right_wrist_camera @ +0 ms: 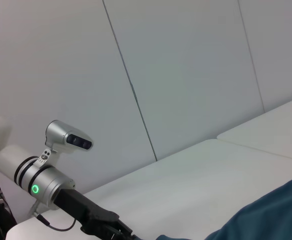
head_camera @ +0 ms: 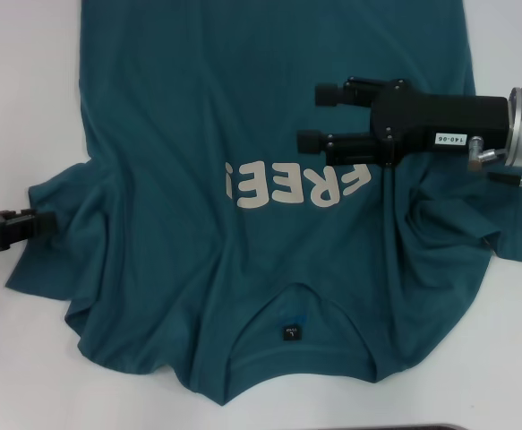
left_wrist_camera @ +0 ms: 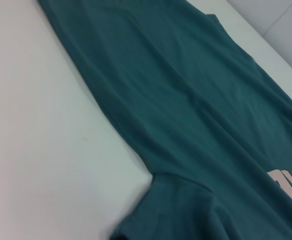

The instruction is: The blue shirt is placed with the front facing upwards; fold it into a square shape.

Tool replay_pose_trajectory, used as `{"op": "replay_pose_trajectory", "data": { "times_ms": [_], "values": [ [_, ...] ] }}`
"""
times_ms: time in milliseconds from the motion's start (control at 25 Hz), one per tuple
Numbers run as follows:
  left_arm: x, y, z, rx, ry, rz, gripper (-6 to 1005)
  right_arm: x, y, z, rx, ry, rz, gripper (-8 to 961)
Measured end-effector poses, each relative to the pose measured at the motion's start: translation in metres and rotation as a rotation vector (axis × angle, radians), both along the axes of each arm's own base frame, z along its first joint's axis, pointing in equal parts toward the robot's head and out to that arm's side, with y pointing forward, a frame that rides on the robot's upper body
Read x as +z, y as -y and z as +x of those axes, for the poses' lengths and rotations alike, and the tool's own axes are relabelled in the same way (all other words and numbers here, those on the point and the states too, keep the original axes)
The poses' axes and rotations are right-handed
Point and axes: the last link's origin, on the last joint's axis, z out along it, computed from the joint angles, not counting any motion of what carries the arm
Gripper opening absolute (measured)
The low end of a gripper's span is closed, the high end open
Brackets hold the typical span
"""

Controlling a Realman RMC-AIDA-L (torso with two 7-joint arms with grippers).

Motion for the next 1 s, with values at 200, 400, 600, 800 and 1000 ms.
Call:
{"op": "replay_pose_trajectory", "data": {
  "times_ms": [200,400,600,800,1000],
  "values": [
    [0.0,-0.001,0.001,-0.004,-0.002,0.001,307,0.001,-0.001,0.0,-0.001,-0.001,0.005,915],
    [0.0,-0.001,0.001,-0.004,-0.001,0.004,17,0.002,-0.001,0.0,-0.001,-0.003,0.008,915],
    [0.004,-0.002,-0.001,-0.002,-0.008,0.011,10,0.001,-0.001,0.0,-0.002,-0.005,0.008,915],
    [0.016,-0.004,-0.003,0.0,-0.035,0.032,2,0.0,-0.001,0.0,-0.005,-0.009,0.006,915],
    [0.028,-0.004,-0.007,0.013,-0.058,0.047,-1,0.0,0.0,-0.001,-0.008,-0.014,0.004,915]
  ]
}}
